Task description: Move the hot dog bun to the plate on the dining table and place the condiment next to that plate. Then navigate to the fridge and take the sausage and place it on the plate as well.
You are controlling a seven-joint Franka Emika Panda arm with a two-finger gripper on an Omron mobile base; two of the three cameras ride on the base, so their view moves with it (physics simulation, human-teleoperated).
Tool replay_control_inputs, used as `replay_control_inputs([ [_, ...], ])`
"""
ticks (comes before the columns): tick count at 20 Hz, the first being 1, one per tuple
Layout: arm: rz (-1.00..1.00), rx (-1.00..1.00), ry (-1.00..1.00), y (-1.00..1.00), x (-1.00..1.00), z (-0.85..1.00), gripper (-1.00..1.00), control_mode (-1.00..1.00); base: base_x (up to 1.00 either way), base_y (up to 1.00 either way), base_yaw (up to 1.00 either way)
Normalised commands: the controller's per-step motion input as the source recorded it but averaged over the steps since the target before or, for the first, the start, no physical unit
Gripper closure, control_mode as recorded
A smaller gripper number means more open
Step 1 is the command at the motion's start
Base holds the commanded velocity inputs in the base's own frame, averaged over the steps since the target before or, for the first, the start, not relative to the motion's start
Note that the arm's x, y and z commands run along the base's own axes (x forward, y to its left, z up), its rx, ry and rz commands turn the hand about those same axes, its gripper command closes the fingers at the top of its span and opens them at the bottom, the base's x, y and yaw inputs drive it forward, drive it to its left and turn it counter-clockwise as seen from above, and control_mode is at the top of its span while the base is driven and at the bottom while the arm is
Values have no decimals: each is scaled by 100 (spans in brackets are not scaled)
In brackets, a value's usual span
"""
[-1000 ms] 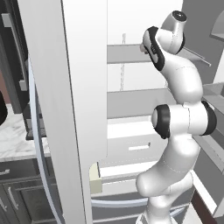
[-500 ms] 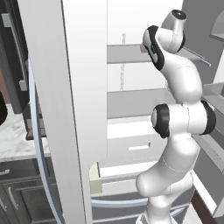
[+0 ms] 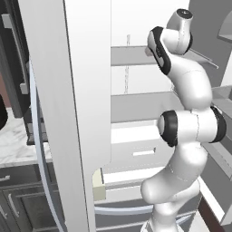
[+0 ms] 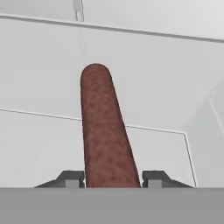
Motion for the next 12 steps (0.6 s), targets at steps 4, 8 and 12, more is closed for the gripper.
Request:
replay_control_inputs([
  [4,-2,0,-21,14,-79,-41,100,-100,0,0,0],
  [8,-2,0,-21,22,-83,-20,100,-100,0,0,0],
  [12,-6,0,-20,27,-86,4,100,-100,0,0,0],
])
